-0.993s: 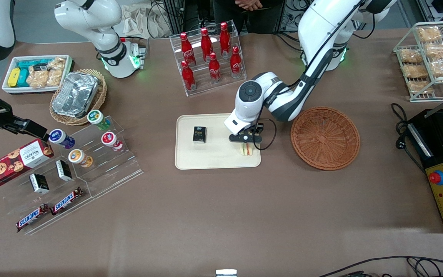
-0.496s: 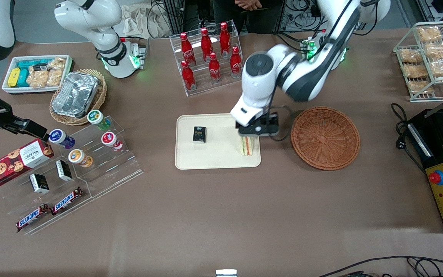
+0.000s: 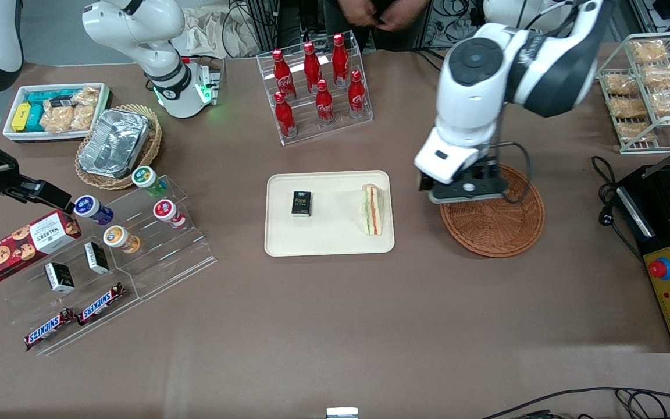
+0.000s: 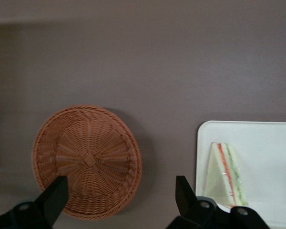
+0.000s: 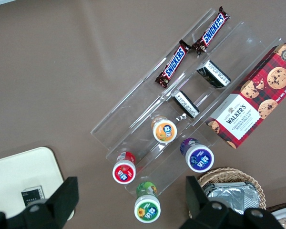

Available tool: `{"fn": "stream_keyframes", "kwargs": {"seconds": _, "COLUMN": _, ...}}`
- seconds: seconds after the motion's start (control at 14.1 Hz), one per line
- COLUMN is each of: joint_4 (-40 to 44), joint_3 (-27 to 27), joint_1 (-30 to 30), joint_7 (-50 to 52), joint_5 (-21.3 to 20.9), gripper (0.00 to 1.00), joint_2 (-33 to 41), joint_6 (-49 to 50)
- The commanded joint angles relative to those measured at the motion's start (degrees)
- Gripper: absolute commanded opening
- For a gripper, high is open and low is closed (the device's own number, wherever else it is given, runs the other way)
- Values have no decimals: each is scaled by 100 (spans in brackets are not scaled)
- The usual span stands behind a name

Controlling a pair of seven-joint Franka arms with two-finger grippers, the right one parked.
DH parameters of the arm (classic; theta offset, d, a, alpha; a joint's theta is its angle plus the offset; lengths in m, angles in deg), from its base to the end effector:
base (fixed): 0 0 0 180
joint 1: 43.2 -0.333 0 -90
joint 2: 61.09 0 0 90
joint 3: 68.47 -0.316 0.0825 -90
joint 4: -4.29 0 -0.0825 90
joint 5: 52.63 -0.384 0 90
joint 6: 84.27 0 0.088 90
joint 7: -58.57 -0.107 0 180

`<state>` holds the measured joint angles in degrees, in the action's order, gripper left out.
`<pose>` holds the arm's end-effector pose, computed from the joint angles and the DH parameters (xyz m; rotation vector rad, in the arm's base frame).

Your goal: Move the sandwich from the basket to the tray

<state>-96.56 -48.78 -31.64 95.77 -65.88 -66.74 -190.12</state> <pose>0.5182 -0.2855 0.5061 -2.9781 -0.0616 -0.1531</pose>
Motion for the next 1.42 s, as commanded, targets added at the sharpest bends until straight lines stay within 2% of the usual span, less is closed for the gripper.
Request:
{"fn": "stream_keyframes", "kwargs": {"seconds": 0.0, "joint_4": -49, "joint_3": 70, "joint_1": -328, "joint_7": -213, "joint_5": 25, "gripper": 100, "joint_2": 318, "joint_6": 179}}
{"fn": "stream_keyframes", "kwargs": {"seconds": 0.14, "joint_4": -136, "joint_3": 79, "joint_1": -592, "joint_7": -309, "joint_5": 34, "gripper": 100, "joint_2": 564, "joint_6": 187}}
{"fn": "stream_keyframes", "kwargs": {"seconds": 0.35, "joint_4": -329, "joint_3": 70, "joint_1": -961, "joint_7": -1221, "joint_5": 358, "gripper": 100, "joint_2": 837, "joint_6": 196}}
{"fn": "stream_keyframes", "kwargs": {"seconds": 0.57, "joint_4": -567, "joint_3": 53, "joint_1": -1164, "joint_7": -1627, "joint_5": 568, "gripper": 100, "joint_2": 1171, "joint_6": 179}}
{"fn": "stream_keyframes", "kwargs": {"seconds": 0.64, "joint_4": -663, "joint_3": -52, "joint_1": -1191, "joint_7": -1820, "joint_5": 692, "gripper": 100, "joint_2": 1276, "joint_6": 187}}
{"fn": "stream_keyframes", "kwargs": {"seconds": 0.85, "joint_4": -1155, "joint_3": -859, "joint_1": -849, "joint_7": -2181, "joint_5": 1218, "gripper": 100, "joint_2": 1794, "joint_6": 91}}
{"fn": "stream_keyframes", "kwargs": {"seconds": 0.99, "joint_4": -1121, "joint_3": -1002, "joint_1": -848, "joint_7": -2322, "joint_5": 1492, "gripper": 100, "joint_2": 1804, "joint_6": 108}}
{"fn": "stream_keyframes", "kwargs": {"seconds": 1.21, "joint_4": -946, "joint_3": -1011, "joint_1": -874, "joint_7": -2594, "joint_5": 1510, "gripper": 100, "joint_2": 1647, "joint_6": 91}}
{"fn": "stream_keyframes", "kwargs": {"seconds": 1.35, "joint_4": -509, "joint_3": -1011, "joint_1": -901, "joint_7": -2822, "joint_5": 1493, "gripper": 100, "joint_2": 1349, "joint_6": 195}}
